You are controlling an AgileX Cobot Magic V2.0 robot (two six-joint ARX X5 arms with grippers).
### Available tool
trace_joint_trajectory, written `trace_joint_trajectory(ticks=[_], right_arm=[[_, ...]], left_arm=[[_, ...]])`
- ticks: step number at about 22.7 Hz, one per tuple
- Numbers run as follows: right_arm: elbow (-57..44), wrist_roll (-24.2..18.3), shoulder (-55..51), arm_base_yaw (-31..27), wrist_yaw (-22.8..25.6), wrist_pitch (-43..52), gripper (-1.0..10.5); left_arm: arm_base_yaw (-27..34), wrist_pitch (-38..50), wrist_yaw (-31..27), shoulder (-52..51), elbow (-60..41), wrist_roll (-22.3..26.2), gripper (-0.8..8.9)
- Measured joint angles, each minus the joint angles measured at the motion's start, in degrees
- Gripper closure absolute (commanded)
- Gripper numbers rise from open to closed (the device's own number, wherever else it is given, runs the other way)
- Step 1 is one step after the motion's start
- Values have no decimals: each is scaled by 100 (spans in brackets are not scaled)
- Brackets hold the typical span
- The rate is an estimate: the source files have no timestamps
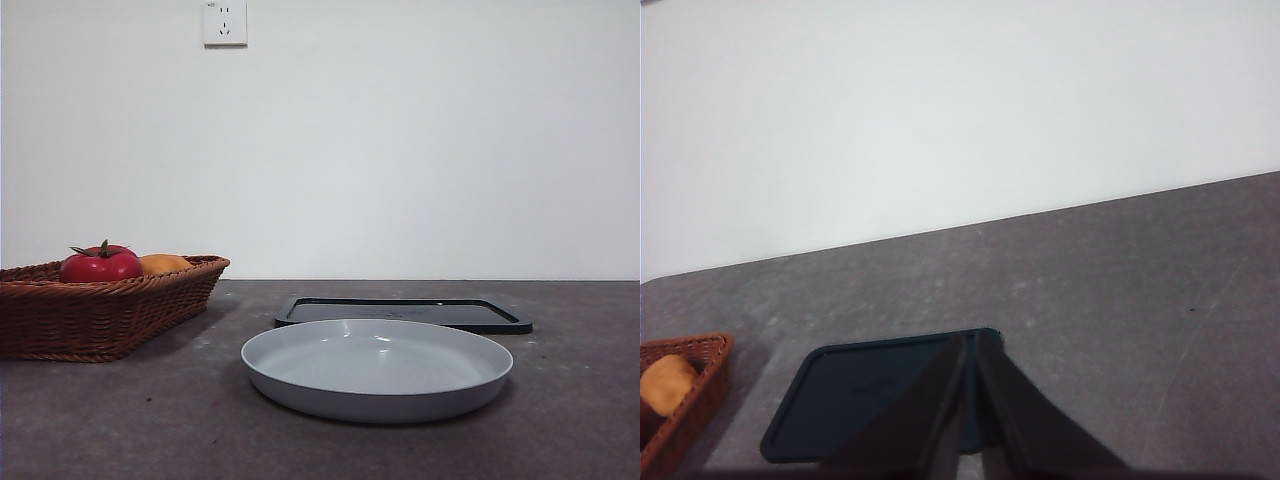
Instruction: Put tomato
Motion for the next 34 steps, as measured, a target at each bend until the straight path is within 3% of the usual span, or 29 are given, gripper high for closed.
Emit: trace_joint_trajectory(ticks=[4,12,15,21,24,28,30,33,34], right_arm=[[669,-9,621,0,-278,-505,940],[1578,-315,1744,2,-1631,-1762,940],[1609,-476,1996,37,-1934,-2081,940],[1609,-896,2354,295,-2074,-2544,940],[1609,-1298,2520,505,-2076,-2579,940],[1609,-1447,2549,702,-2076,-2577,939],[1609,-1467,2557,745,-2074,-2577,842],[1609,-1467,2557,765,-2065,-2577,453],[1609,-1467,2557,765,-2061,-2577,385]], left_arm=[[0,-581,413,527,728,0,805],[0,-1862,2337,1482,1480,20,805],[-2,-2243,2795,1690,1480,22,805],[-4,-2837,2992,2015,1480,68,805],[-4,-3071,2999,2153,1480,365,805],[-4,-3222,3001,2225,1480,658,803],[-4,-3217,3001,2225,1480,675,730],[-4,-3195,3003,2225,1480,688,402],[-4,-3119,3003,2227,1480,693,295]])
